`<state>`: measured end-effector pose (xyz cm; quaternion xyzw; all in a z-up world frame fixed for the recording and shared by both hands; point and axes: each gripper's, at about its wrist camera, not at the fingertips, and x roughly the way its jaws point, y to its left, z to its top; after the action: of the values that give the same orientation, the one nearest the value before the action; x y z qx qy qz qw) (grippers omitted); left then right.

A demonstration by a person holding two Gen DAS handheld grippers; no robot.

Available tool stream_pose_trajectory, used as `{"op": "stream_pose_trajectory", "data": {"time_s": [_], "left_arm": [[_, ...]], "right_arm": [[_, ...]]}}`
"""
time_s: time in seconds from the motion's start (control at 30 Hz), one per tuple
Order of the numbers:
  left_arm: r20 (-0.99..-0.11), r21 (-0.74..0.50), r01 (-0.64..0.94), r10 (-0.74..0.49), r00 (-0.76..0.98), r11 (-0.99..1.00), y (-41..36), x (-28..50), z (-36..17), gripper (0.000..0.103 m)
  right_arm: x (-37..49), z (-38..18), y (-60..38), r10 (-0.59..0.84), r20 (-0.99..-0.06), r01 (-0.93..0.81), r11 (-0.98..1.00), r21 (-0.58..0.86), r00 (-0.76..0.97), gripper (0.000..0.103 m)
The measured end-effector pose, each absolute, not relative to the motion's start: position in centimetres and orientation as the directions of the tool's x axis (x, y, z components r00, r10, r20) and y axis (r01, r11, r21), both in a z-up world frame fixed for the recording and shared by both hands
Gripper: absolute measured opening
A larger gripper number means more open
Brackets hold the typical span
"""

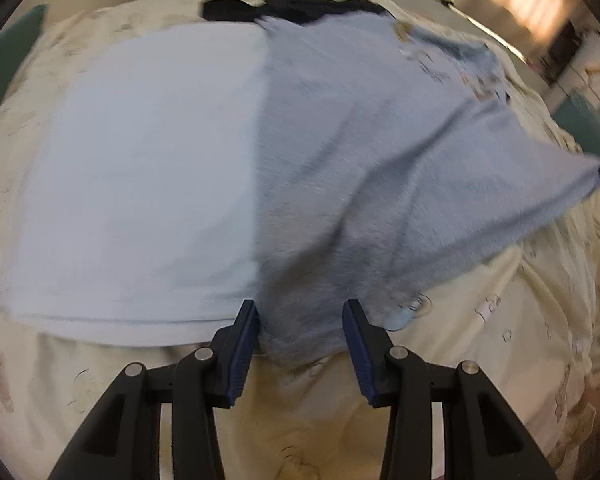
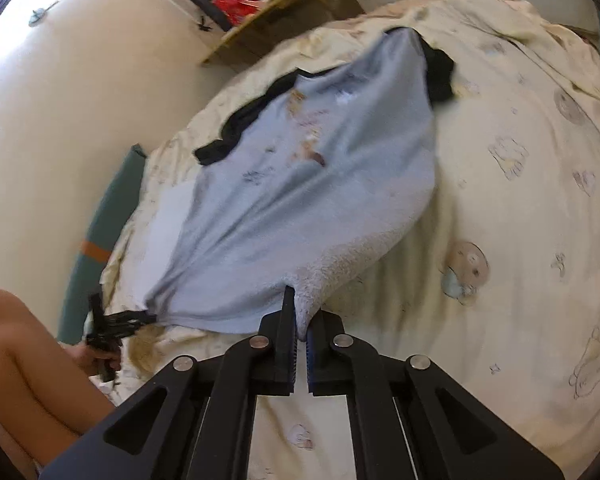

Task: Fold clothes
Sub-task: 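Close both grippers on the grey sweatshirt hem and pull it taut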

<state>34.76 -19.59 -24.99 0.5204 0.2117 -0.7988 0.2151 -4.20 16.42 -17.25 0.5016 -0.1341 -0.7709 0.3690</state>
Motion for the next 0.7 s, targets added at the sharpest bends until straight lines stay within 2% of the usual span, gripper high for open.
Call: {"op": "stream_pose_trajectory", "data": {"time_s": [0.13, 0.3, 0.4, 0.5, 0.6, 0.7], "left_arm": [[-0.879, -0.239, 0.574, -0.077, -0.471, -0.783, -21.2, 33.4, -21.2, 0.004], [-0.749, -0.369, 0.527, -0.091, -0.656, -0.766, -24.6, 31.3, -11.4, 0.004], [-0.667, -0.422, 0.507, -0.121, -0.735, -0.751, -27.0, 30.4, -5.7, 0.004], [-0.628, -0.445, 0.517, -0.157, -0.763, -0.731, -28.9, 29.6, -2.9, 0.004], [-0.662, -0.427, 0.533, -0.149, -0.735, -0.73, -29.8, 28.8, -3.2, 0.005], [-0.711, -0.411, 0.558, -0.13, -0.692, -0.721, -29.2, 29.9, -5.5, 0.005]], "right_arm": [[-5.3, -14.2, 16.7, -0.72, -0.646, 0.427, -0.683, 0.593, -0.254, 0.002], [-7.5, -8.9, 16.7, -0.732, -0.599, 0.427, -0.678, 0.598, -0.325, 0.002], [-9.0, -5.6, 16.4, -0.702, -0.615, 0.454, -0.707, 0.542, -0.36, 0.002], [-10.0, -2.9, 16.5, -0.646, -0.666, 0.499, -0.745, 0.443, -0.373, 0.002], [-10.0, -2.7, 17.1, -0.603, -0.719, 0.524, -0.759, 0.386, -0.344, 0.002], [-9.3, -5.2, 18.1, -0.569, -0.776, 0.526, -0.764, 0.374, -0.273, 0.002]]}}
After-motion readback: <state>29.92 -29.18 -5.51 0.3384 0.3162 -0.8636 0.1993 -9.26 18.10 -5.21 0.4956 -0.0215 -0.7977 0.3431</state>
